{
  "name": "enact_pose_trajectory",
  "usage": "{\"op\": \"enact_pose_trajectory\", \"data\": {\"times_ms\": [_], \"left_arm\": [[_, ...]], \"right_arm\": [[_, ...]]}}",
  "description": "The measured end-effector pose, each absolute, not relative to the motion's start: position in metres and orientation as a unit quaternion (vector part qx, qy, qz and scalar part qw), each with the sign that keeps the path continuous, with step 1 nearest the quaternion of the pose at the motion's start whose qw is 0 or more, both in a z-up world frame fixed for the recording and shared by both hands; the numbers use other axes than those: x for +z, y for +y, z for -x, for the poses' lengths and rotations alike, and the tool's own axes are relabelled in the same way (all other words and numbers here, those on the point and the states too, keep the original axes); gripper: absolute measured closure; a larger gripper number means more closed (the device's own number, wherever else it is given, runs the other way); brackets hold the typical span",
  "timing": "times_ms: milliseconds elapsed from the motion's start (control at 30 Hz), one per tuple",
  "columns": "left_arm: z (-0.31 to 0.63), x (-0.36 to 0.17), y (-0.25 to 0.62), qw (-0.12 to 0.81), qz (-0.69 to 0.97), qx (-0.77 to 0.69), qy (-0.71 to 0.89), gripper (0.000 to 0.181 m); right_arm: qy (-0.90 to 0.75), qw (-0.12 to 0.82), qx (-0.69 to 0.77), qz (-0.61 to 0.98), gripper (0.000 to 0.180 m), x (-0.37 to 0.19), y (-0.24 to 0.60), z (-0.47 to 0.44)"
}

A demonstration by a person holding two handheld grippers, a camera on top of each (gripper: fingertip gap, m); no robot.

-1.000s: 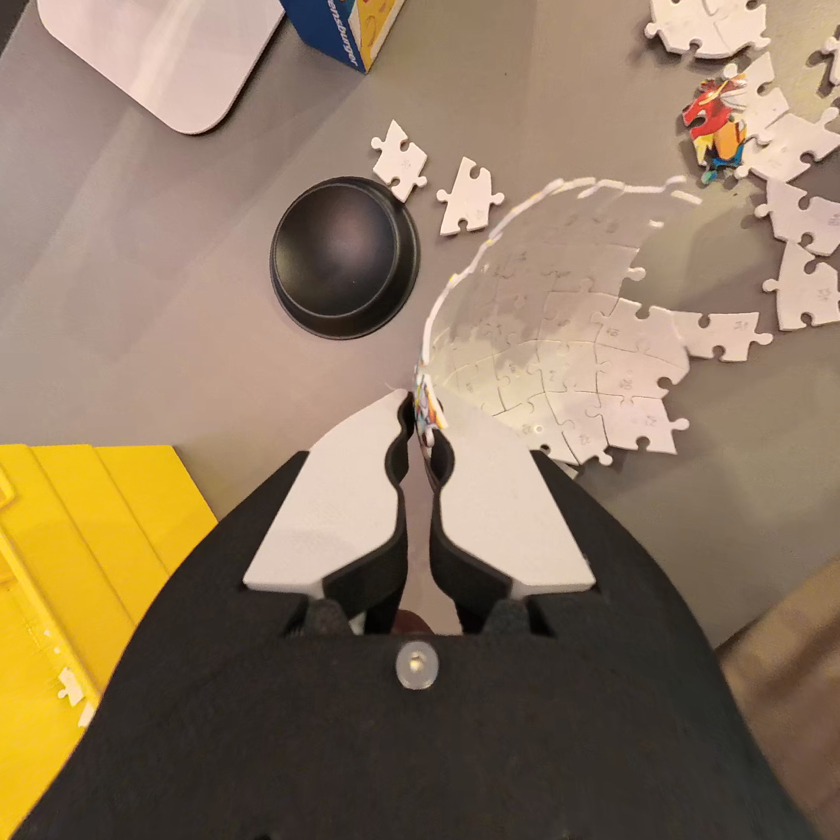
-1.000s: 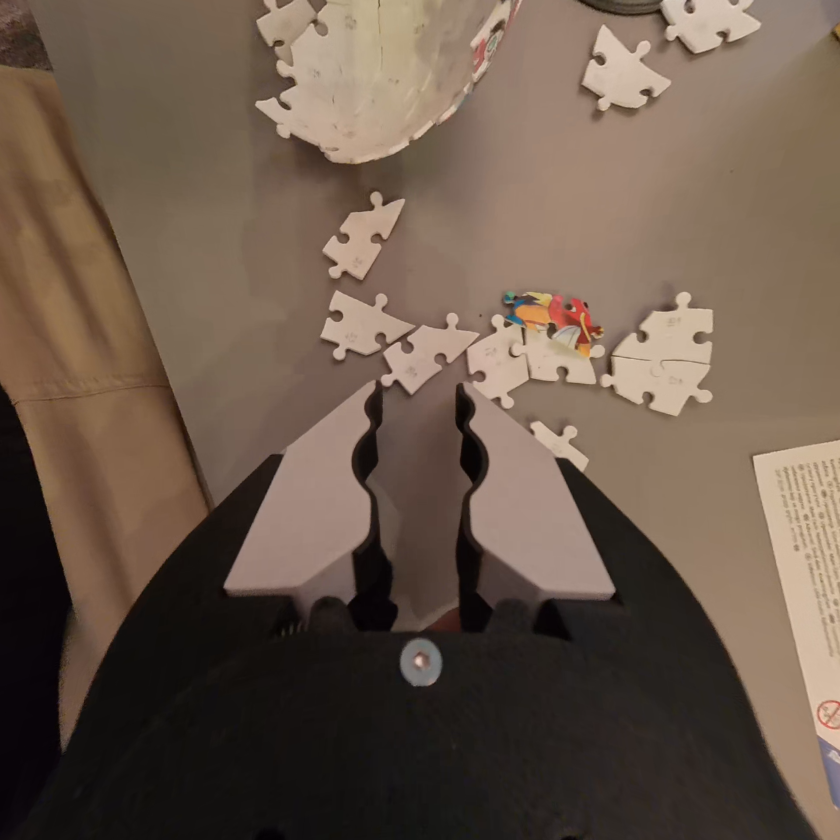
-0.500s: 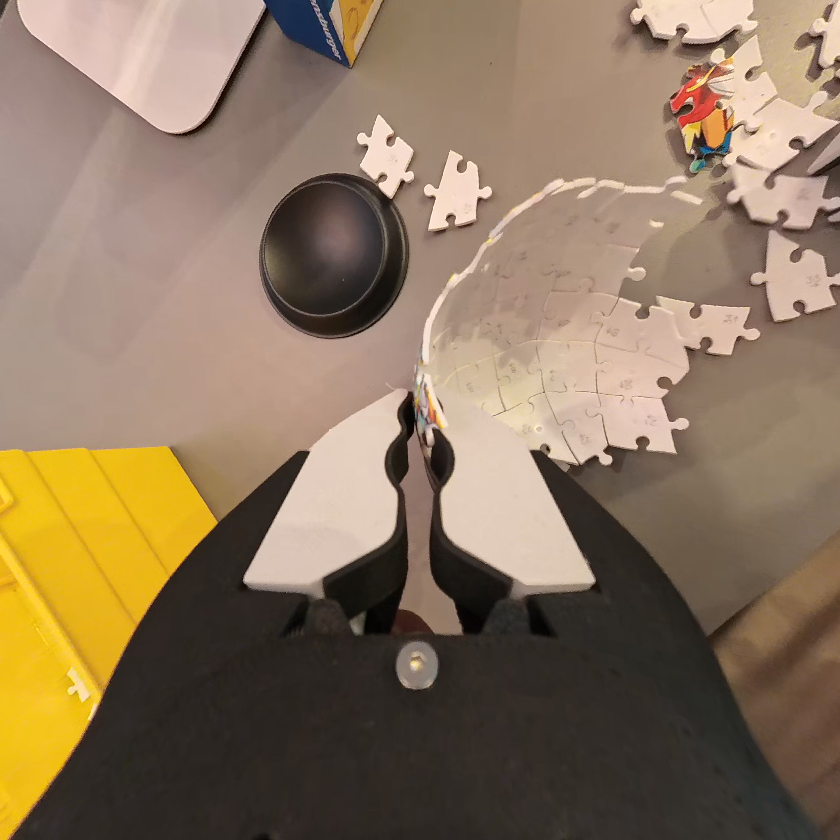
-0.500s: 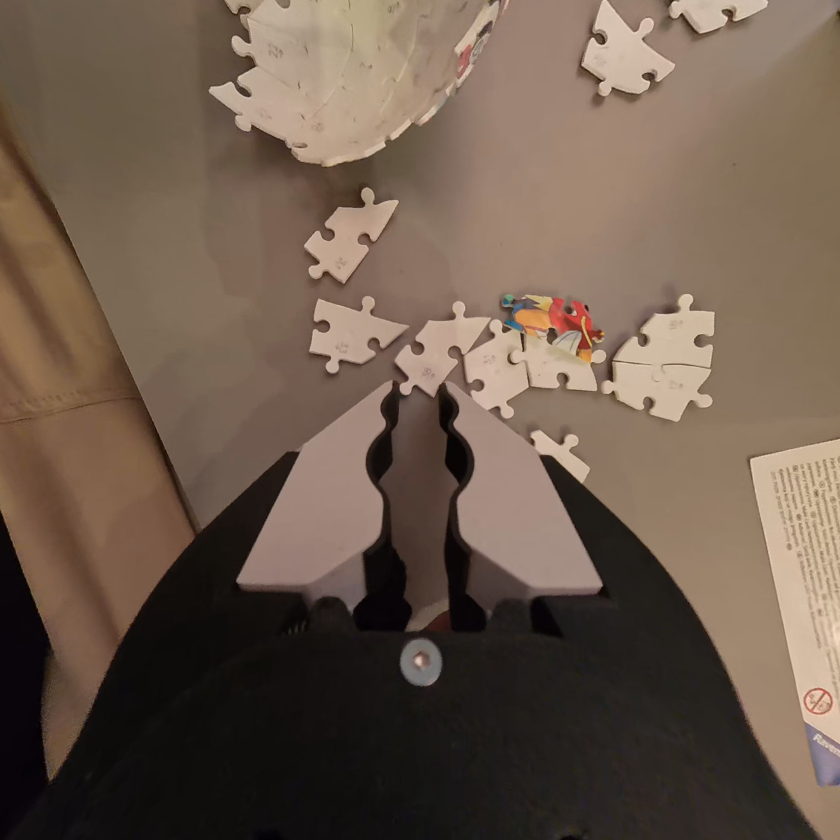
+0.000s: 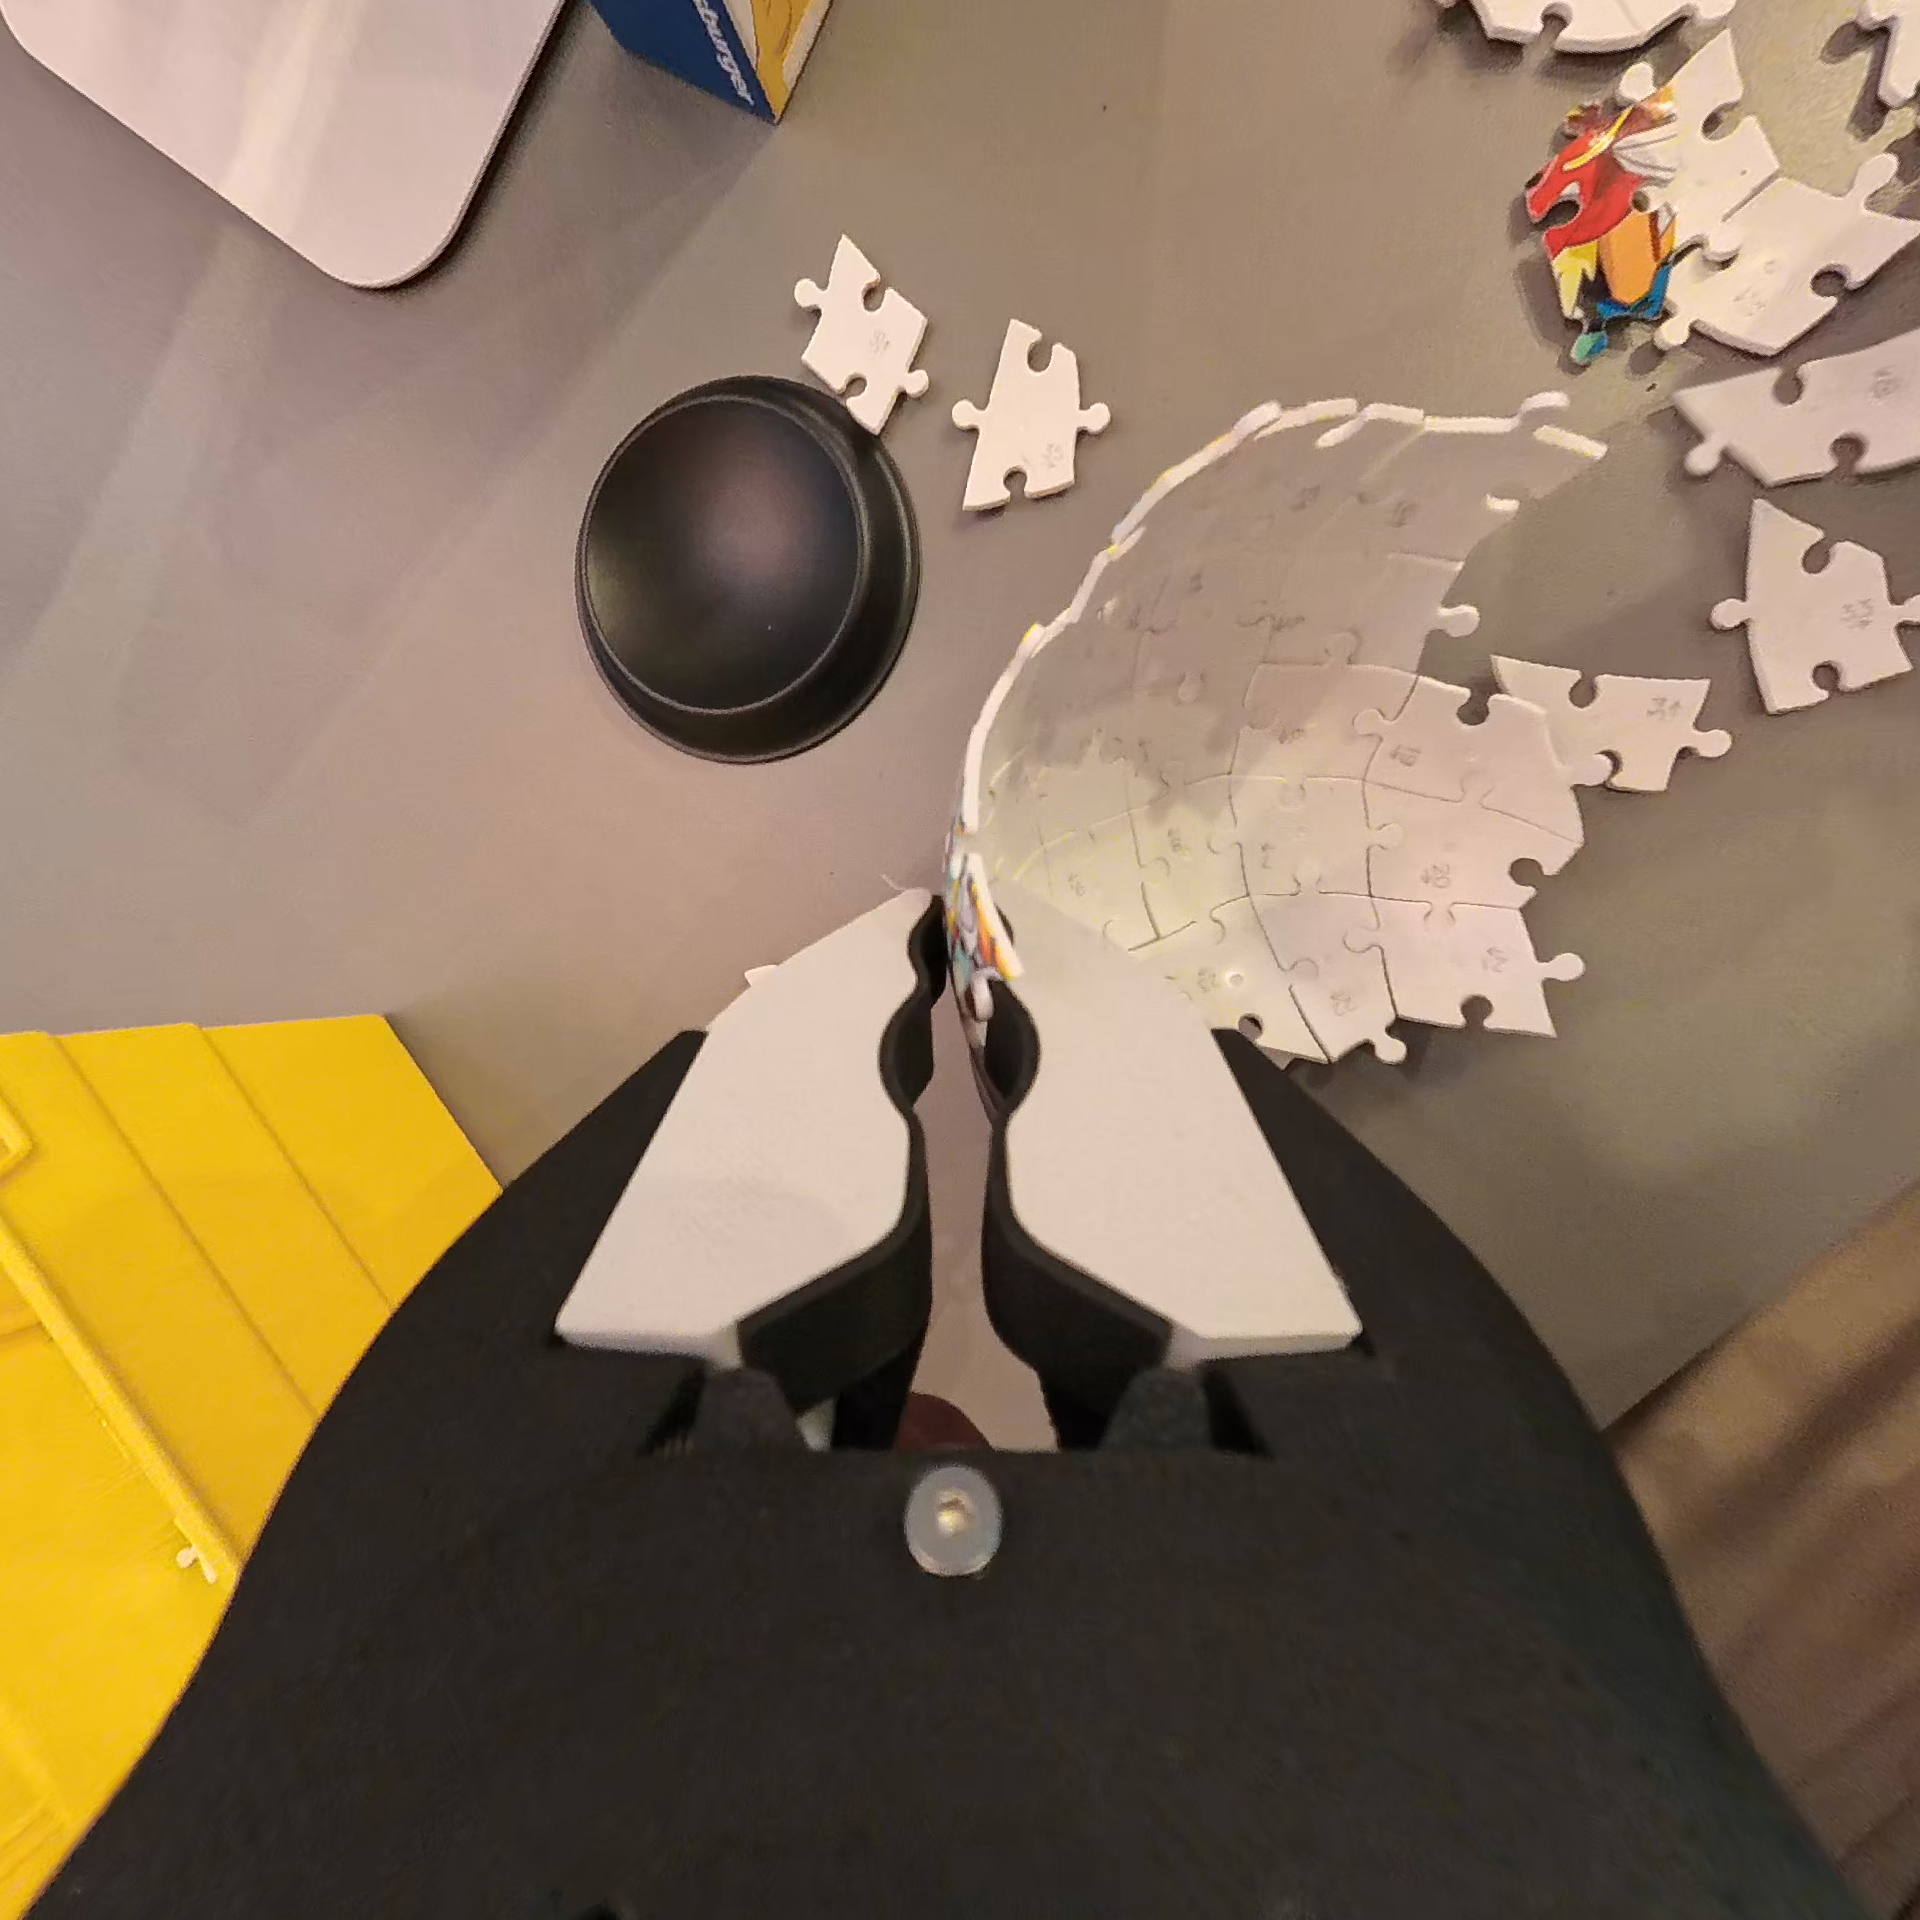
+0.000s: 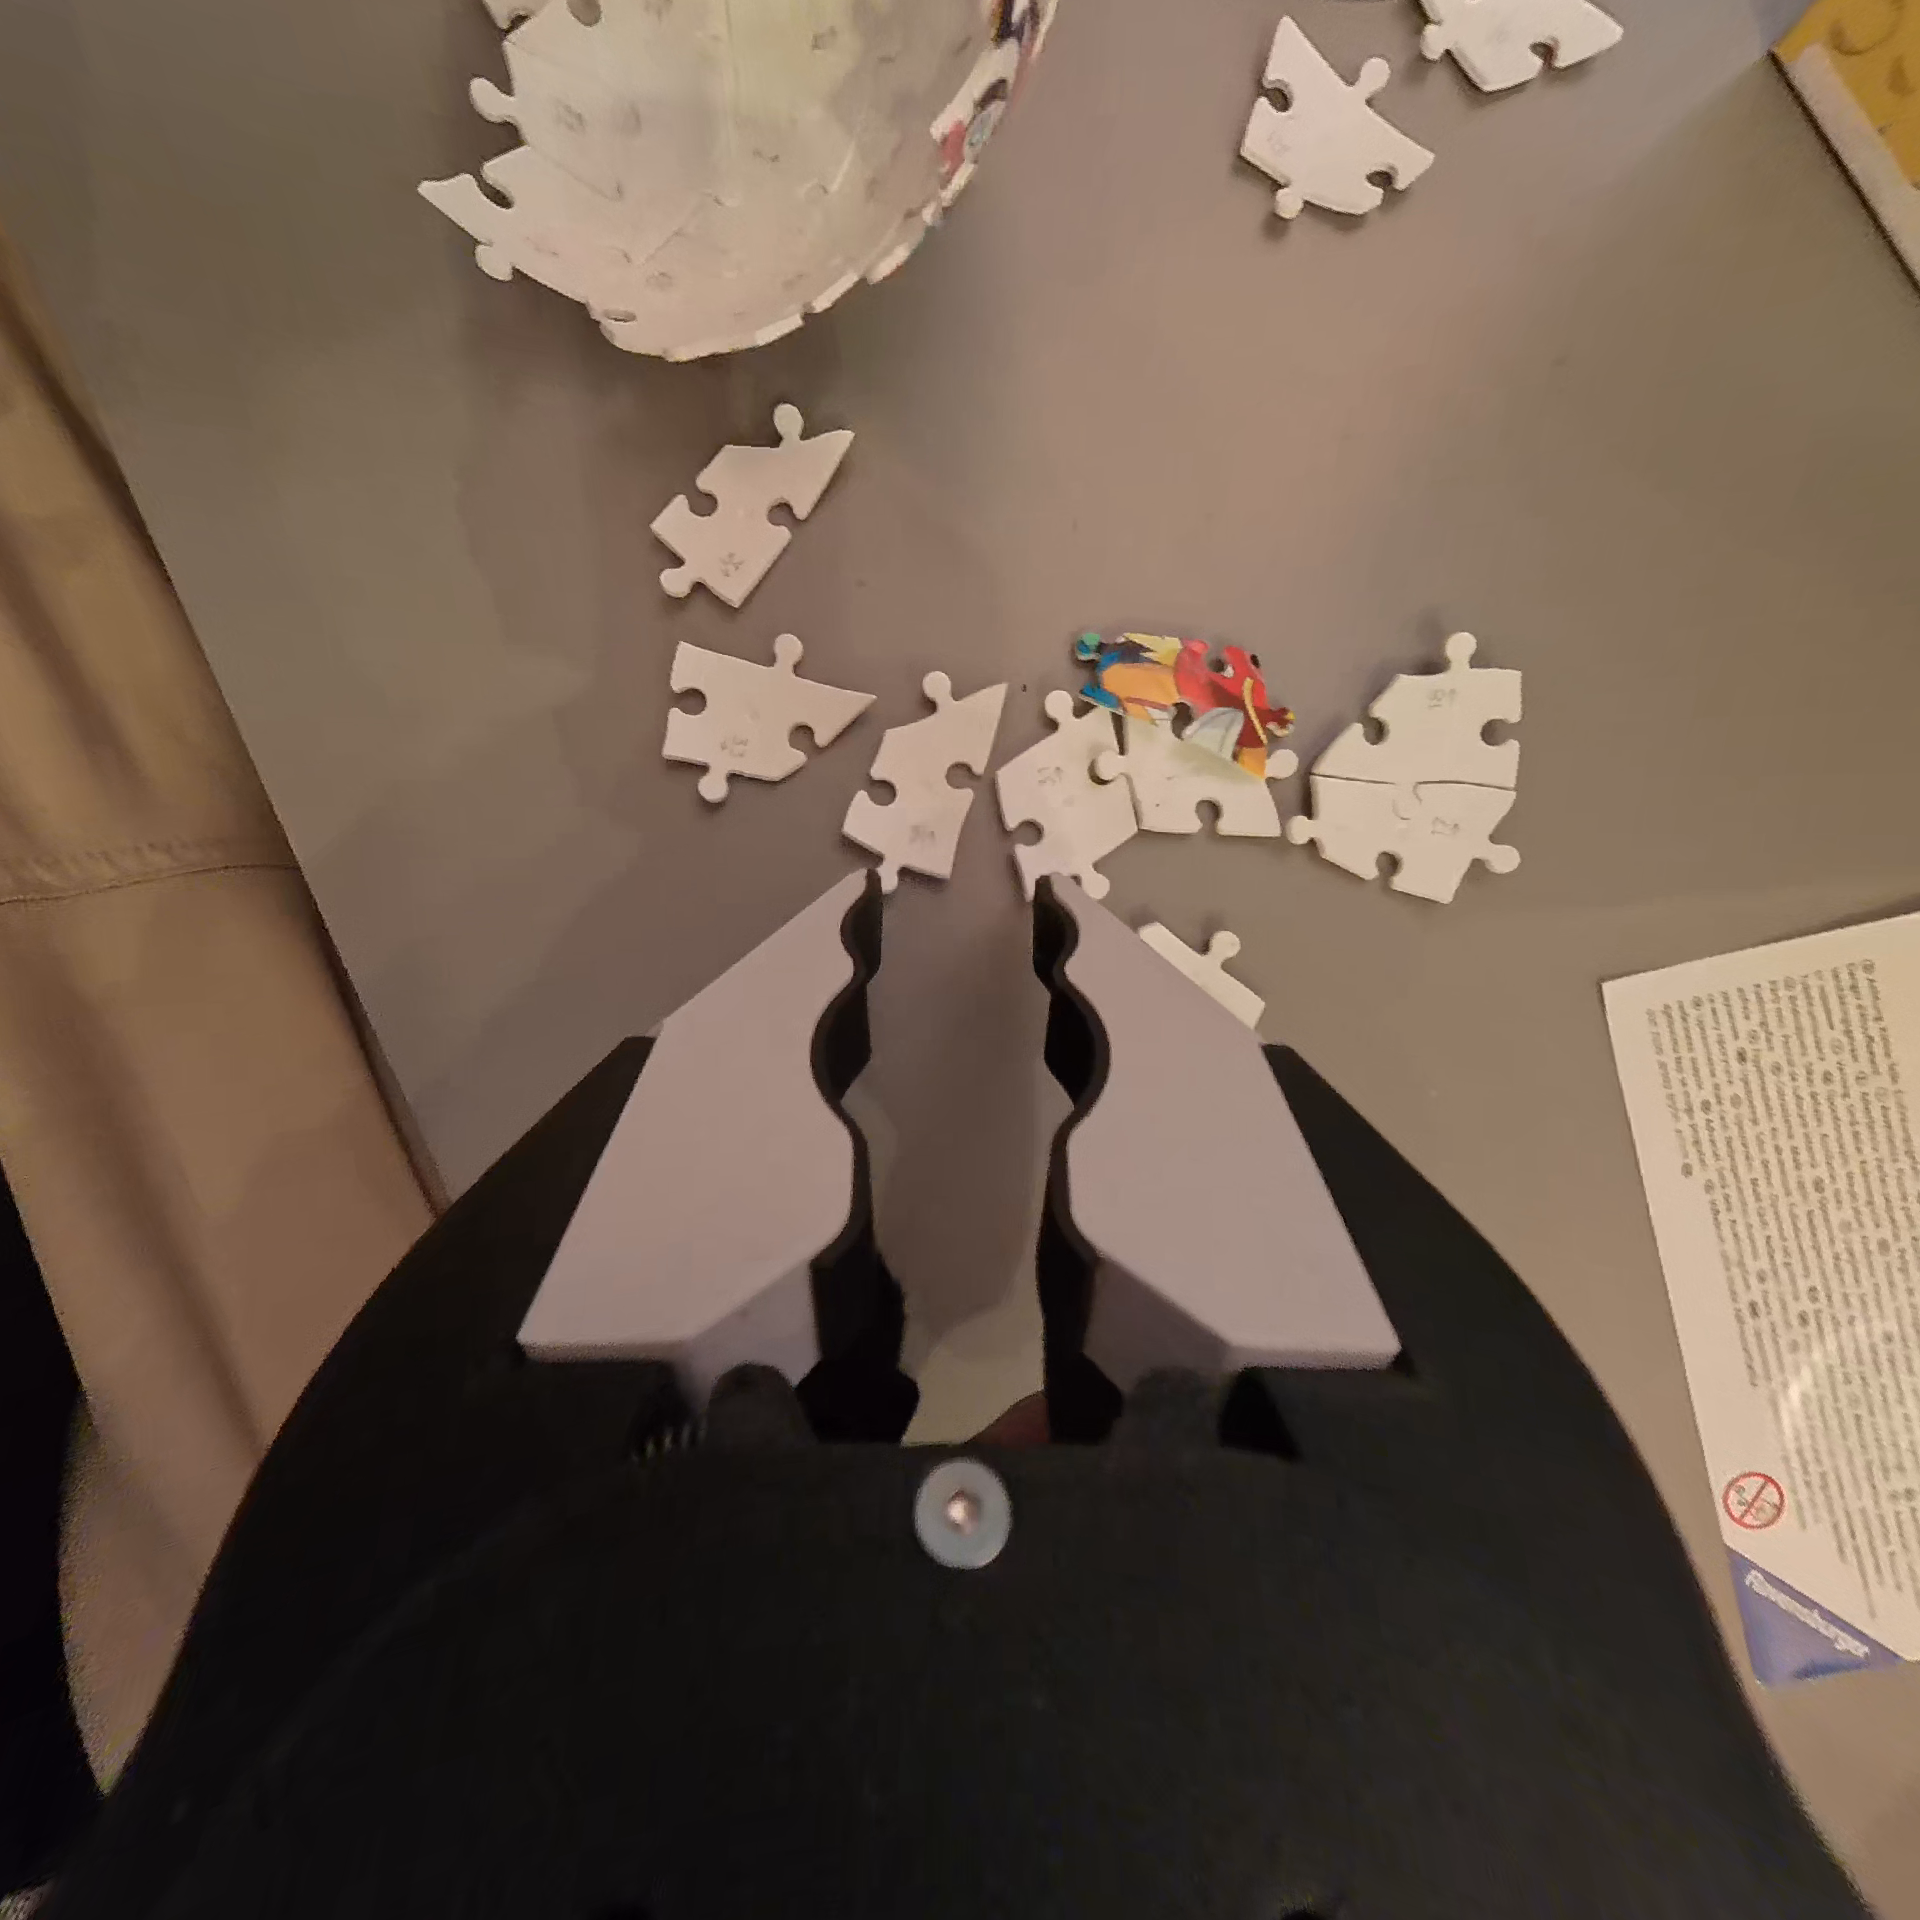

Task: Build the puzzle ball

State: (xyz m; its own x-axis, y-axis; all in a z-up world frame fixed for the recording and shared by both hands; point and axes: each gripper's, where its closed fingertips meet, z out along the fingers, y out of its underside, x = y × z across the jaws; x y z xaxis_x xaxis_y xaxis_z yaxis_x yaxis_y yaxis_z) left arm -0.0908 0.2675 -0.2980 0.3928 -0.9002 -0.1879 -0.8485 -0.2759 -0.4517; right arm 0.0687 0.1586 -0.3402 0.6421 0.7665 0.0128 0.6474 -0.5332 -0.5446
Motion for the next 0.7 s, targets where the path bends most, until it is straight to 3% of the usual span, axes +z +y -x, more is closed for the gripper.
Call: {"op": "enact_pose_trajectory", "data": {"times_ms": [700], "left_arm": [[0.096, -0.298, 0.269, 0.24, 0.798, -0.05, 0.551, 0.177]], "right_arm": [[-0.373, 0.272, 0.067, 0.884, 0.145, -0.34, 0.17, -0.119]]}}
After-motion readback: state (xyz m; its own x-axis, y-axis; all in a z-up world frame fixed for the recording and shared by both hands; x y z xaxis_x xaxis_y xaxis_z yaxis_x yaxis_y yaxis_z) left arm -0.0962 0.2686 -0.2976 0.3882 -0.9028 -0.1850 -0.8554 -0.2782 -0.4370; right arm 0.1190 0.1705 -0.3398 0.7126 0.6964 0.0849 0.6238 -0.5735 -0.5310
